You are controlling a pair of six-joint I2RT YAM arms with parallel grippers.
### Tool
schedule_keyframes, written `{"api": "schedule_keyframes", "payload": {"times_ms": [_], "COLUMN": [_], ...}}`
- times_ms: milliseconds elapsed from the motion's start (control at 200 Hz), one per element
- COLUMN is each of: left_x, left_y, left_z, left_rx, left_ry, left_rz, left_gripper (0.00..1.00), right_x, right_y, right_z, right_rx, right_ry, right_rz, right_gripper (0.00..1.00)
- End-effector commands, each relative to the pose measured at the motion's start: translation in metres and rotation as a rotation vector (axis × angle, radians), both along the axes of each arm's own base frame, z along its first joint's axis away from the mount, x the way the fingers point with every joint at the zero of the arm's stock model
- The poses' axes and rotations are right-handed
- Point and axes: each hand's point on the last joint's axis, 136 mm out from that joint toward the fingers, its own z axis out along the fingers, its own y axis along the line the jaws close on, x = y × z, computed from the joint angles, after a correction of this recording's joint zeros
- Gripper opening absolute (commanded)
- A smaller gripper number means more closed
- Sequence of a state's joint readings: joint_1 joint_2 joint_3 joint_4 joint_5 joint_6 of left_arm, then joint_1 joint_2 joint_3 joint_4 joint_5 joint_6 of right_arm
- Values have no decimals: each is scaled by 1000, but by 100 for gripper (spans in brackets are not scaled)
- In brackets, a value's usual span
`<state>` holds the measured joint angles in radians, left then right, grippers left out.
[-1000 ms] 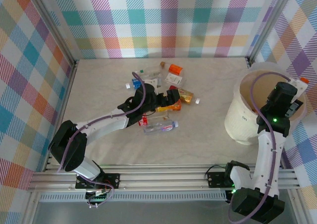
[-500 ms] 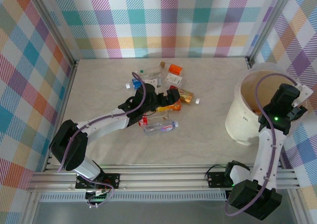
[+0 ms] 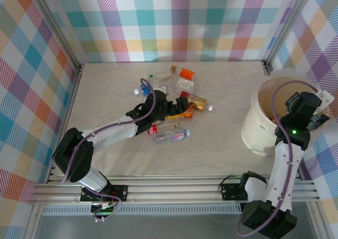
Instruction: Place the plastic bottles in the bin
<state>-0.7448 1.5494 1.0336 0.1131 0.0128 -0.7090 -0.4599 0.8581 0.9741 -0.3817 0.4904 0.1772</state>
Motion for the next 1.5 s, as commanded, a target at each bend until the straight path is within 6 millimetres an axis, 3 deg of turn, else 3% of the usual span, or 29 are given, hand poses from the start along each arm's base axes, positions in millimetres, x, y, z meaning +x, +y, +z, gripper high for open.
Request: {"api": "schedule_keyframes", "payload": {"times_ms": [0, 250, 370, 585, 720, 860, 980, 1135, 1310, 1495], "left_x": [-2, -12, -18, -26, -38, -60, -71, -73, -79, -93], "left_y": [8, 17, 22, 31, 36, 45, 46, 47, 42, 34], "left_z": [2, -4, -5, -7, -14, -34, -44, -58, -78, -89], "left_rx": [64, 113, 125, 142, 219, 313, 336, 395, 422, 463], "left_ry": [-11, 6, 20, 26, 52, 129, 148, 126, 130, 135], "left_rz": [11, -6, -12, -10, -70, -155, -211, -262, -330, -410], "left_gripper": [100, 100, 100, 100, 100, 100, 100, 100, 100, 100], "right_x": [11, 22, 31, 45, 56, 59, 57, 59, 56, 55], "right_y": [19, 49, 75, 117, 173, 240, 290, 327, 354, 368], "right_z": [25, 37, 47, 57, 67, 73, 72, 62, 50, 28], "right_rx": [26, 74, 87, 114, 106, 111, 136, 224, 252, 293], "right_ry": [-111, -154, -187, -225, -231, -231, -246, -260, -217, -175], "right_rz": [126, 283, 420, 609, 869, 1158, 1391, 1542, 1617, 1619], "right_gripper": [87, 91, 100, 100, 100, 100, 100, 100, 100, 100]}}
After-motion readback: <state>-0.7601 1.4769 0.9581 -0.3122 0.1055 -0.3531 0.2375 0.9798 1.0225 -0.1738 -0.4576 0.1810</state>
